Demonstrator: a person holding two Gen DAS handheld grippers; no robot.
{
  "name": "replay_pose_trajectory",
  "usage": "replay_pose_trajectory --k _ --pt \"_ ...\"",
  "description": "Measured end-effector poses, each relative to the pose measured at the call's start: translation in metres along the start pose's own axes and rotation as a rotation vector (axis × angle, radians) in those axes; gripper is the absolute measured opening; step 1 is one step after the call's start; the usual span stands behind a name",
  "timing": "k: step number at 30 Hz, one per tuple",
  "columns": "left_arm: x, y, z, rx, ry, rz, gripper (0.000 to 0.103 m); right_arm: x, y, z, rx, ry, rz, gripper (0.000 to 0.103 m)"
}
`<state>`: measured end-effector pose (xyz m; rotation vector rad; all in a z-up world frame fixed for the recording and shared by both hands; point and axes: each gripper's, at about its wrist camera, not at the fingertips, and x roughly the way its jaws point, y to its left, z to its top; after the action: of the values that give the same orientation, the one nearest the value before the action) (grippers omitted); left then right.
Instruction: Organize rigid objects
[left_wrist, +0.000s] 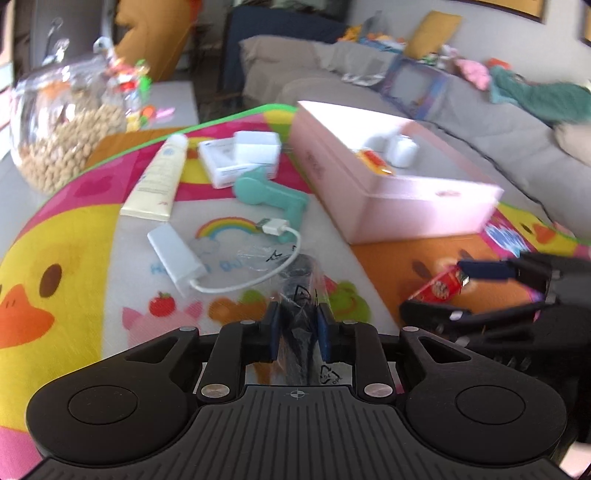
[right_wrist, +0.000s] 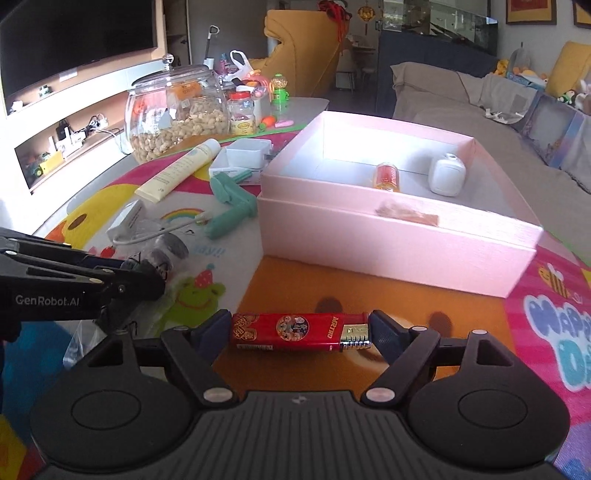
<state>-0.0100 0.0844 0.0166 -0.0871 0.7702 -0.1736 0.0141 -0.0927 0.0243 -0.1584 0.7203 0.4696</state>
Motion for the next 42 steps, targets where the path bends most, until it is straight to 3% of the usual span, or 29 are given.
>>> replay_pose_trajectory --k 4,8,10,12,15,17,19,22,23,26,28,31,36,42 --pt "-0.022 -0.023 -0.02 0.117 0.012 -0.026 0.023 -0.033 -0.01 -0.012 -0.012 -0.036 0.011 0.081" --pt "-0.047 -0.045 -0.027 0.166 0.041 -0.113 0.023 -0.065 -0.024 -0.017 0.021 -0.089 -0.002 0.081" --pt "-0.061 -0.049 -0.019 0.136 0.057 -0.206 0.023 -0.08 -0.031 -0.015 0.043 -0.121 0.0 0.081" --pt "-0.077 -0.051 0.001 0.103 0.004 -0.255 0.023 -0.095 -0.039 -0.012 0.06 -0.164 0.0 0.081" --pt "-0.089 -0.051 0.037 0.073 -0.077 -0.242 0.023 -0.112 -0.049 -0.005 0.073 -0.231 -0.036 0.081" --pt "-0.076 -0.06 0.05 0.128 -0.026 -0.2 0.023 -0.118 -0.054 -0.003 0.09 -0.247 -0.051 0.081" --pt "-0.064 -0.061 0.053 0.113 0.012 -0.19 0.023 -0.124 -0.057 -0.005 0.091 -0.266 -0.062 0.081" --pt "-0.053 -0.049 0.049 -0.017 0.074 -0.297 0.022 -0.127 -0.059 -0.012 0.069 -0.283 -0.076 0.081" --pt "-0.047 -0.049 0.045 -0.02 0.106 -0.308 0.022 -0.126 -0.06 -0.013 0.068 -0.279 -0.078 0.081" --pt "-0.031 -0.056 0.03 0.059 0.166 -0.232 0.022 -0.116 -0.064 -0.014 0.087 -0.251 -0.082 0.081" --pt "-0.031 -0.055 0.02 0.062 0.179 -0.242 0.022 -0.111 -0.066 -0.014 0.097 -0.24 -0.089 0.081" --pt "-0.046 -0.053 0.027 0.063 0.112 -0.299 0.022 -0.107 -0.067 -0.015 0.098 -0.224 -0.086 0.081" --pt "-0.08 -0.065 0.059 0.14 -0.033 -0.29 0.022 -0.108 -0.064 -0.009 0.087 -0.228 -0.075 0.081" --pt "-0.095 -0.075 0.143 0.171 -0.298 -0.193 0.023 -0.132 -0.068 0.06 0.066 -0.449 -0.117 0.081"
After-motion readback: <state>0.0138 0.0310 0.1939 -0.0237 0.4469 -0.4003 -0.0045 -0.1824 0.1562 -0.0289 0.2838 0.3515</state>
